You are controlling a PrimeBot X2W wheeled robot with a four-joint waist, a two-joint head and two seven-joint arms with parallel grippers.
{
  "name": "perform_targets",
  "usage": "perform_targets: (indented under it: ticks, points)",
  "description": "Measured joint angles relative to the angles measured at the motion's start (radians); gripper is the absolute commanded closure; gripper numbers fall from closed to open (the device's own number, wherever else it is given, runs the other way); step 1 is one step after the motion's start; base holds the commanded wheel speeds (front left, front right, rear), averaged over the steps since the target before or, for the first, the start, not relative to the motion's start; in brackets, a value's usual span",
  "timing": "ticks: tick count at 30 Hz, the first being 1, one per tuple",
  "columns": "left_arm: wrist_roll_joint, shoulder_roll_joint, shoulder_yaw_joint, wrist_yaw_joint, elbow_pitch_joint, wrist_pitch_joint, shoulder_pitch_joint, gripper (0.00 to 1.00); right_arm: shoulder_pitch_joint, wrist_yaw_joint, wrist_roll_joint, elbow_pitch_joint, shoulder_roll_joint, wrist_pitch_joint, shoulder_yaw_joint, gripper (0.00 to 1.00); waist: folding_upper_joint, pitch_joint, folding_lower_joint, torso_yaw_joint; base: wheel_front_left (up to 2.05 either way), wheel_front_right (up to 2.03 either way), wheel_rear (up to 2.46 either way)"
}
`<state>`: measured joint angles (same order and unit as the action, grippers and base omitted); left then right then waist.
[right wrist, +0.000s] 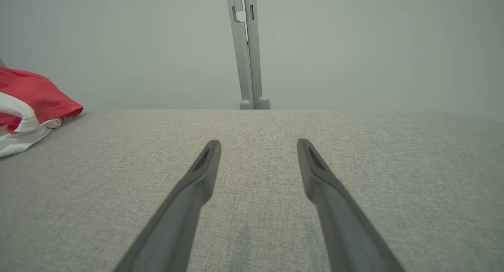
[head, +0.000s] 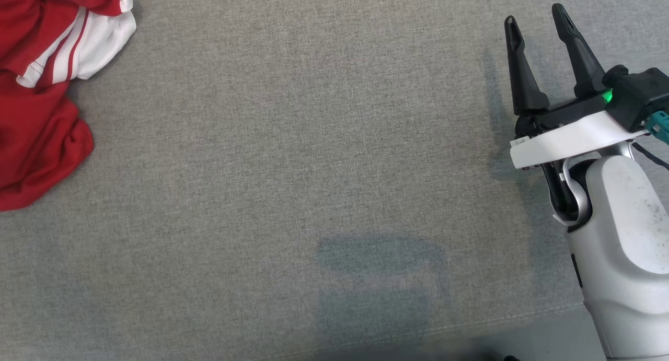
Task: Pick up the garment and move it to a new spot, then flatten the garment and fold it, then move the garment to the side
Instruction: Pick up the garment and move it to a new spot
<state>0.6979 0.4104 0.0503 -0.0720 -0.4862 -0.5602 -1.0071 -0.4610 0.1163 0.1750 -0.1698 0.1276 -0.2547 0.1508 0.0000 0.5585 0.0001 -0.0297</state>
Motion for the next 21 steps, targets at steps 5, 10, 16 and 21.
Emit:
perform_targets:
  ticks: [5, 10, 16, 21]
  points:
    - [0.039, -0.065, -0.029, -0.022, 0.029, 0.013, -0.055, 1.0, 0.002, 0.007, 0.0, -0.01, -0.002, 0.0, -0.007, 0.0, 0.0, -0.026, -0.0001, -0.004, 0.0, 0.0, 0.0]
    - [0.058, -0.12, -0.082, -0.034, 0.053, 0.006, -0.06, 1.0, 0.003, 0.007, 0.001, -0.014, -0.018, 0.0, -0.005, 0.0, 0.0, -0.053, -0.0001, -0.011, 0.0, 0.0, 0.0]
    - [0.155, -0.286, -0.164, -0.043, 0.094, -0.02, -0.055, 1.0, 0.024, 0.007, 0.004, -0.028, -0.035, 0.0, -0.002, 0.0, 0.0, -0.107, -0.0002, -0.036, 0.0, 0.0, 0.0]
    - [0.236, -0.411, -0.227, -0.044, 0.136, -0.062, -0.01, 1.0, 0.045, 0.007, 0.01, -0.035, -0.047, 0.0, 0.001, 0.0, 0.0, -0.146, -0.0001, -0.066, 0.0, 0.0, 0.0]
